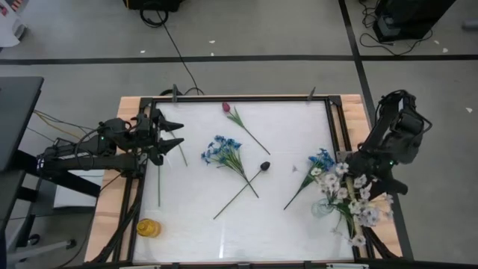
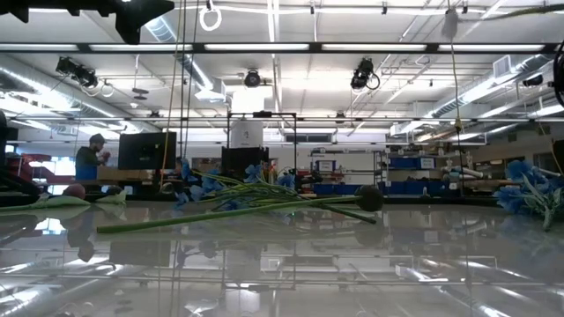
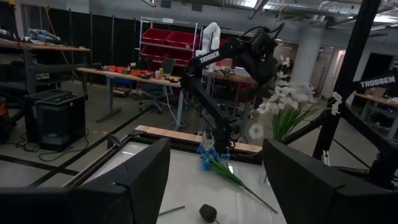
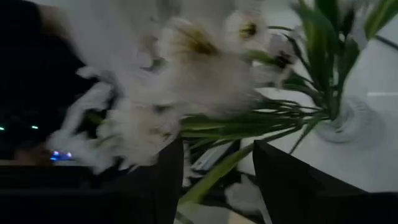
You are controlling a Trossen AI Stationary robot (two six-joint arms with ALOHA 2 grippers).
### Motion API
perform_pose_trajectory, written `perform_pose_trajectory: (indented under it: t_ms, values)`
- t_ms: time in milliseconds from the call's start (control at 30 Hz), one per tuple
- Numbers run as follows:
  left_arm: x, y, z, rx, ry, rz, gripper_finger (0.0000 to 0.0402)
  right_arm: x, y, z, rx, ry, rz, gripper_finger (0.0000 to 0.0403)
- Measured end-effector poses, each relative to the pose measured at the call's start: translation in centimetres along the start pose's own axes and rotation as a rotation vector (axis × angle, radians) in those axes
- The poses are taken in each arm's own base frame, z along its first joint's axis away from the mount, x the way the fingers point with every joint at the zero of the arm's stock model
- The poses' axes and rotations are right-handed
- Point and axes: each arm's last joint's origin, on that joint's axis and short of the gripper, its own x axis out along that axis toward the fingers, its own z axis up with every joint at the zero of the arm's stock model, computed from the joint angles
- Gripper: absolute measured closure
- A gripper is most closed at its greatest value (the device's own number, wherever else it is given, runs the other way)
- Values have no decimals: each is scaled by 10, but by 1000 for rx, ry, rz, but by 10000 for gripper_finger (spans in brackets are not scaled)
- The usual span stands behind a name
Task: Sort flowers into vase by color
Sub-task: Put the white flowers into the transparent vase, then put the right red tulip into the transparent vase
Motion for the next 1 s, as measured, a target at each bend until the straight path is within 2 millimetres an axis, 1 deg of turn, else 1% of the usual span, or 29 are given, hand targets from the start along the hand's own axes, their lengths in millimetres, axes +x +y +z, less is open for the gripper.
perform_pose_trajectory:
  t_ms: [100,167,233,367,467,600,733,867,1000]
  values:
    - [0,0,0,0,0,0,141,-13,9,5,-1,-65,40,207]
    - [0,0,0,0,0,0,141,-25,16,10,-16,-170,50,210]
    - [0,0,0,0,0,0,141,-39,22,17,-46,-317,45,211]
    - [0,0,0,0,1,0,141,-66,30,28,-69,-646,-55,212]
    - [0,0,0,0,0,0,141,-74,30,33,-79,-805,-162,212]
    - [0,0,0,0,0,0,141,-71,29,37,-66,-918,-283,213]
    - [0,0,0,0,0,0,141,-59,35,44,-62,-956,-349,213]
    - [0,0,0,0,0,0,141,-44,46,57,-83,-1008,-410,213]
    - [0,0,0,0,0,0,141,-29,53,75,-70,-1073,-470,213]
